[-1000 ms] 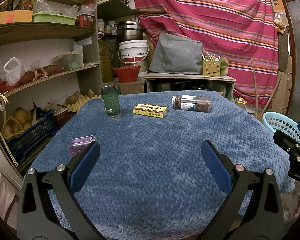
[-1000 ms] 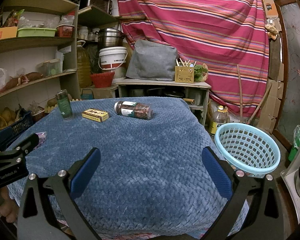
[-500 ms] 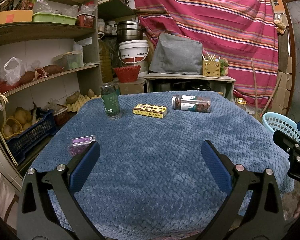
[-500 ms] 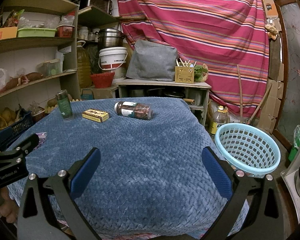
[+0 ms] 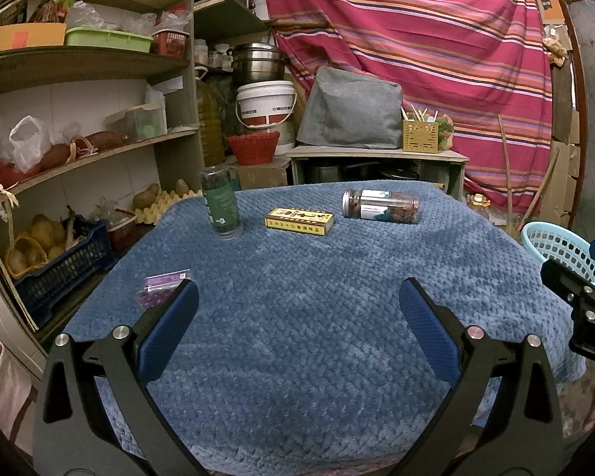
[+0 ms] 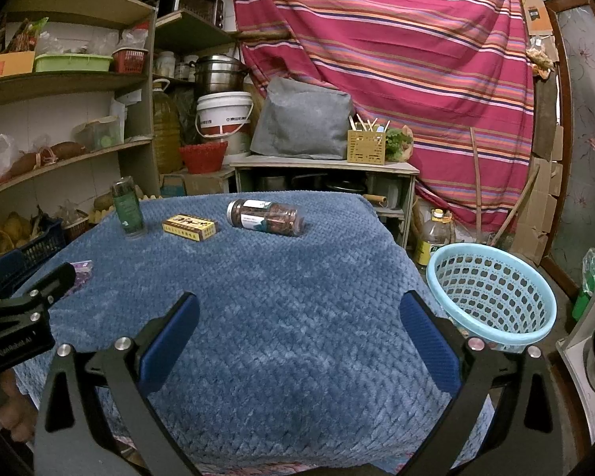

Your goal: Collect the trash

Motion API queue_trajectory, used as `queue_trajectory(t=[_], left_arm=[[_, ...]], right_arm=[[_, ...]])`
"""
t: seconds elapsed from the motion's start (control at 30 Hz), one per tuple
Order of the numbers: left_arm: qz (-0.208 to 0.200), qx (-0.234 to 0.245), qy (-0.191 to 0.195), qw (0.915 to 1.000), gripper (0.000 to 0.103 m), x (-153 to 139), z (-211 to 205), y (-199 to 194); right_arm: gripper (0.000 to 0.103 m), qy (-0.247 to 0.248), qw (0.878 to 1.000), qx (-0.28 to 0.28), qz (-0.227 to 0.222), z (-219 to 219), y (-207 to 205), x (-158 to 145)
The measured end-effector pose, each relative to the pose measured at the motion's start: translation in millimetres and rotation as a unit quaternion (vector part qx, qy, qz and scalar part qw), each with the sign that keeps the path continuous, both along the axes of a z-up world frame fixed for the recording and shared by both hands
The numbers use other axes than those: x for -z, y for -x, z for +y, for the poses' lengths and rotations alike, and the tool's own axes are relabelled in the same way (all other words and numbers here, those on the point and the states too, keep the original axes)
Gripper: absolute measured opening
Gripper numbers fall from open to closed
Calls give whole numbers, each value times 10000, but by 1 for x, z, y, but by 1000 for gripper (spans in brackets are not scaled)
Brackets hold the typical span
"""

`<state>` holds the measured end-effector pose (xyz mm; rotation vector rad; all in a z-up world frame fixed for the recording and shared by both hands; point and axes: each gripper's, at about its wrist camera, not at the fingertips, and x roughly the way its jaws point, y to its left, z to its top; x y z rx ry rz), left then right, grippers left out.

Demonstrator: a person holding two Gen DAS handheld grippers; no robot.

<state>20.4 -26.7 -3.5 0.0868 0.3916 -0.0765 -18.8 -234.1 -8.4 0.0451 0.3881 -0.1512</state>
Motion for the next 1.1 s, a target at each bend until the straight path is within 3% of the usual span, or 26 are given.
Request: queue_trajectory(t=[1.1], left_arm=[[-63, -54, 11, 10000, 98, -2, 5, 0]], right_arm=[[99, -28, 10000, -35, -15, 3, 1, 1]])
